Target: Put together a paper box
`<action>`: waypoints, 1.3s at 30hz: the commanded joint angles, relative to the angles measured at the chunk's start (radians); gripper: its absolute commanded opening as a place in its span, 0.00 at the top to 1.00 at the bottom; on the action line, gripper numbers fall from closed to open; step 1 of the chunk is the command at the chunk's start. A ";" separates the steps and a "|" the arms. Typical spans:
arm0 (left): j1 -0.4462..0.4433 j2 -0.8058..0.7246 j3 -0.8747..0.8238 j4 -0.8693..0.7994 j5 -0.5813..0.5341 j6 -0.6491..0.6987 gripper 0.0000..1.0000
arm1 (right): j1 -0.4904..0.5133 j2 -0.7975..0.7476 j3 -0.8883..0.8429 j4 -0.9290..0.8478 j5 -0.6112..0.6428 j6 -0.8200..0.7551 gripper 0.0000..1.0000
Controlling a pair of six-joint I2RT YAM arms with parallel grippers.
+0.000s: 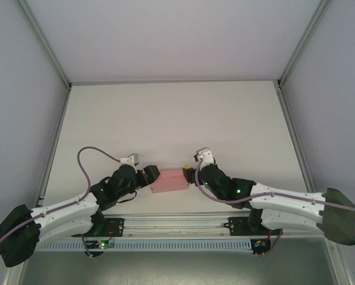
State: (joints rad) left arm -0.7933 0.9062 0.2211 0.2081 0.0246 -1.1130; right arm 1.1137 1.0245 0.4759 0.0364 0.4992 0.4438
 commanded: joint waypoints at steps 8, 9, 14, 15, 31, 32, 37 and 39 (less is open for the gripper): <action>-0.027 -0.027 -0.100 -0.205 -0.023 0.039 0.39 | -0.059 0.143 -0.096 0.034 -0.183 0.135 0.60; -0.027 -0.045 -0.109 -0.210 -0.024 0.035 0.40 | -0.065 0.144 -0.121 0.040 -0.200 0.151 0.64; -0.027 -0.154 -0.144 -0.268 -0.014 0.013 0.42 | -0.071 0.131 -0.207 0.036 -0.234 0.207 0.68; -0.027 -0.178 -0.155 -0.282 -0.015 0.008 0.42 | -0.071 0.128 -0.222 0.035 -0.235 0.208 0.70; -0.028 -0.297 -0.212 -0.344 -0.042 0.178 0.85 | -0.084 0.218 -0.212 0.046 -0.230 0.210 0.73; -0.030 -0.284 -0.212 -0.344 -0.053 0.172 0.85 | -0.085 0.215 -0.213 0.047 -0.230 0.210 0.73; -0.042 -0.227 -0.213 -0.320 -0.062 0.170 0.82 | -0.084 0.204 -0.215 0.046 -0.224 0.206 0.73; -0.052 -0.210 -0.214 -0.303 -0.058 0.175 0.78 | -0.084 0.204 -0.215 0.045 -0.224 0.199 0.73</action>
State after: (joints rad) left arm -0.8192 0.6228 0.0917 0.1951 -0.0017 -0.9981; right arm 1.0485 1.1740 0.3447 0.4206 0.2497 0.6598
